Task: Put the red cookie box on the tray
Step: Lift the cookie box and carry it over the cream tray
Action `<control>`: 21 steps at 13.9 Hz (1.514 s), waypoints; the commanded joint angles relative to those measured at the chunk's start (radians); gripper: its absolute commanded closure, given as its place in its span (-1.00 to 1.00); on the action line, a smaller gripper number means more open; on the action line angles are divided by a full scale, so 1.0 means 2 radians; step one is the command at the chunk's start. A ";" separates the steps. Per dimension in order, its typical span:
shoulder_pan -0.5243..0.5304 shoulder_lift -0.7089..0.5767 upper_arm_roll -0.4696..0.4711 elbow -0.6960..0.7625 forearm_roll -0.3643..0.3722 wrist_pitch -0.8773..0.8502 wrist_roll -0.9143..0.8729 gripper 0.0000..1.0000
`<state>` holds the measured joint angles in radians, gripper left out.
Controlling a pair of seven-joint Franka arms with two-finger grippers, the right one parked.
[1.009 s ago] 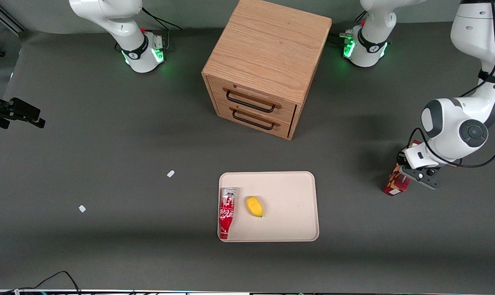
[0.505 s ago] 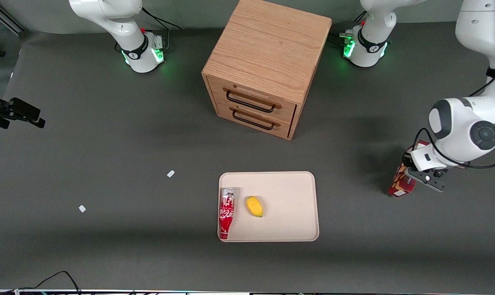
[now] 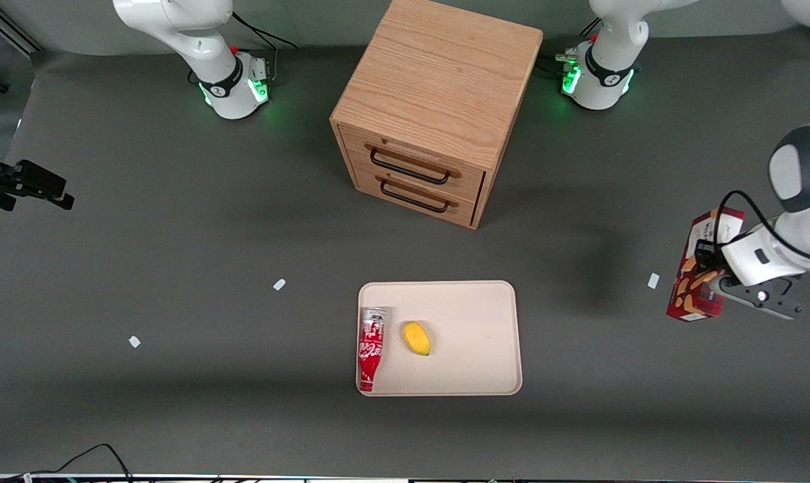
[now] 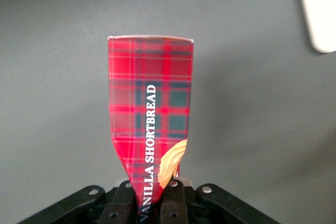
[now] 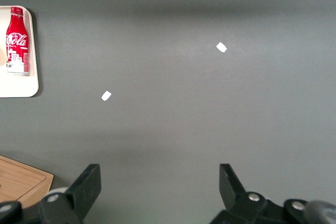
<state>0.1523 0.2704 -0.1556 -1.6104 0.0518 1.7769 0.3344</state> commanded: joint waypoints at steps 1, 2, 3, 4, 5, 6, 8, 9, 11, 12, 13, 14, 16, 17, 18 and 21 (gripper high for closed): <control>-0.032 0.027 0.003 0.101 -0.024 -0.087 -0.067 1.00; -0.045 0.039 0.003 0.131 -0.030 -0.103 -0.095 1.00; -0.061 0.054 0.003 0.162 -0.030 -0.114 -0.127 1.00; -0.077 0.070 0.003 0.191 -0.031 -0.124 -0.161 1.00; -0.091 0.086 0.003 0.213 -0.031 -0.125 -0.191 1.00; -0.105 0.101 0.003 0.228 -0.031 -0.118 -0.218 1.00; -0.137 0.142 0.003 0.266 -0.031 -0.102 -0.279 1.00; -0.152 0.164 0.003 0.280 -0.031 -0.089 -0.303 1.00; -0.183 0.201 0.006 0.291 -0.030 -0.046 -0.337 1.00; -0.196 0.215 0.008 0.294 -0.030 -0.027 -0.339 1.00; -0.205 0.227 0.008 0.293 -0.028 -0.010 -0.342 1.00; -0.209 0.240 0.008 0.292 -0.028 0.005 -0.352 1.00; -0.226 0.265 0.019 0.291 -0.027 0.036 -0.357 1.00; -0.237 0.278 0.032 0.291 -0.027 0.049 -0.355 1.00; -0.244 0.292 0.035 0.291 -0.027 0.065 -0.357 1.00; -0.254 0.323 0.037 0.286 -0.027 0.112 -0.361 1.00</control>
<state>-0.3236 0.8710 -0.1049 -1.0853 -0.0038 1.9744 -0.3621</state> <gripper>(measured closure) 0.868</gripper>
